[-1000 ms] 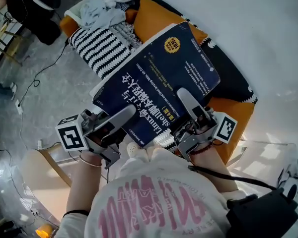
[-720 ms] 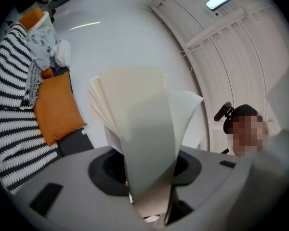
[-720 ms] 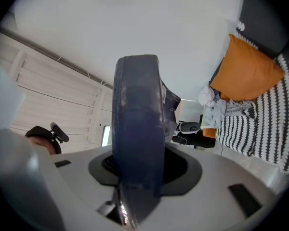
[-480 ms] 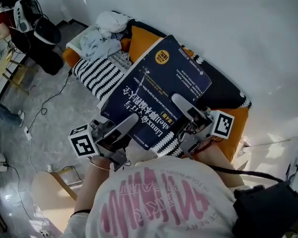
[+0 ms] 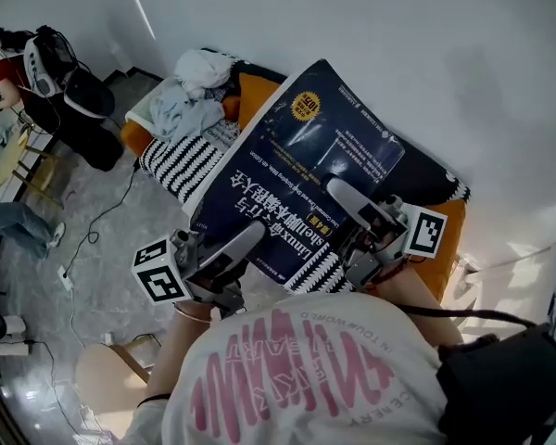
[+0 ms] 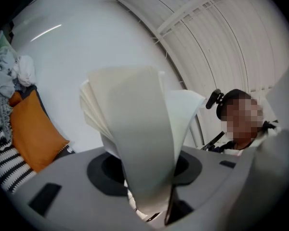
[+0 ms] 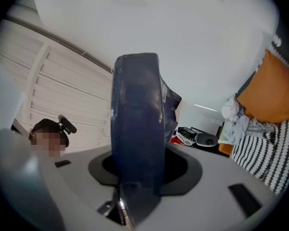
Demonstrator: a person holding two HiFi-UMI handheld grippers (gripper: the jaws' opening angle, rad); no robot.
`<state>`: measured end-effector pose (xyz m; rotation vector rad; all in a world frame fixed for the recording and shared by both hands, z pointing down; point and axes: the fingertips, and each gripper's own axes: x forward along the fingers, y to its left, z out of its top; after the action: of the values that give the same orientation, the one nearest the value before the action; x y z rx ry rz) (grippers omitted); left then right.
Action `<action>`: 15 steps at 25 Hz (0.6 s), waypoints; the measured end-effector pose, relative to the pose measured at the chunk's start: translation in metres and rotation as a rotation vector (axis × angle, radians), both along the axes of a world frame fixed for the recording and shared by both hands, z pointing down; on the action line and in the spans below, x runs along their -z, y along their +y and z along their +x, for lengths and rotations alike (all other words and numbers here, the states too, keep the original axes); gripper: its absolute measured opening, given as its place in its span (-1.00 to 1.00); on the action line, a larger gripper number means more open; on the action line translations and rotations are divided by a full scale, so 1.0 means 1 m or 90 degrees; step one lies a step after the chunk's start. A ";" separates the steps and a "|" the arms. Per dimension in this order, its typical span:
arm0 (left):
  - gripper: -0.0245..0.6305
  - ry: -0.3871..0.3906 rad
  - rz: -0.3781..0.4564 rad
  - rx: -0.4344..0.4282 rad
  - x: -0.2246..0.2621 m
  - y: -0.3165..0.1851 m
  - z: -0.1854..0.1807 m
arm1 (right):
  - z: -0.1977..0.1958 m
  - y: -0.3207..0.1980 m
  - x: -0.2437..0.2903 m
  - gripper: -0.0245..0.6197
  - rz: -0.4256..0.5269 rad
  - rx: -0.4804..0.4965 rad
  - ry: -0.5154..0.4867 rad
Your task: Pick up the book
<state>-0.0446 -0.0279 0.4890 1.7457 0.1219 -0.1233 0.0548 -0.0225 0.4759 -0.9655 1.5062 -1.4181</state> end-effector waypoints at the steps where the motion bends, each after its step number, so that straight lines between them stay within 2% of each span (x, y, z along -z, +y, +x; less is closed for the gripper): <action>1: -0.36 0.004 0.003 0.000 0.000 0.000 0.000 | 0.000 0.000 0.001 -0.35 0.004 0.001 0.005; 8: -0.36 0.032 0.021 0.007 0.006 -0.002 0.001 | 0.000 -0.002 0.011 -0.35 0.025 0.012 0.042; 15: -0.36 0.046 0.036 0.019 0.011 -0.003 0.002 | 0.002 -0.004 0.016 -0.35 0.039 0.015 0.049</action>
<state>-0.0428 -0.0313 0.4780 1.7998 0.1533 -0.2063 0.0566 -0.0262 0.4601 -0.9770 1.6131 -1.3580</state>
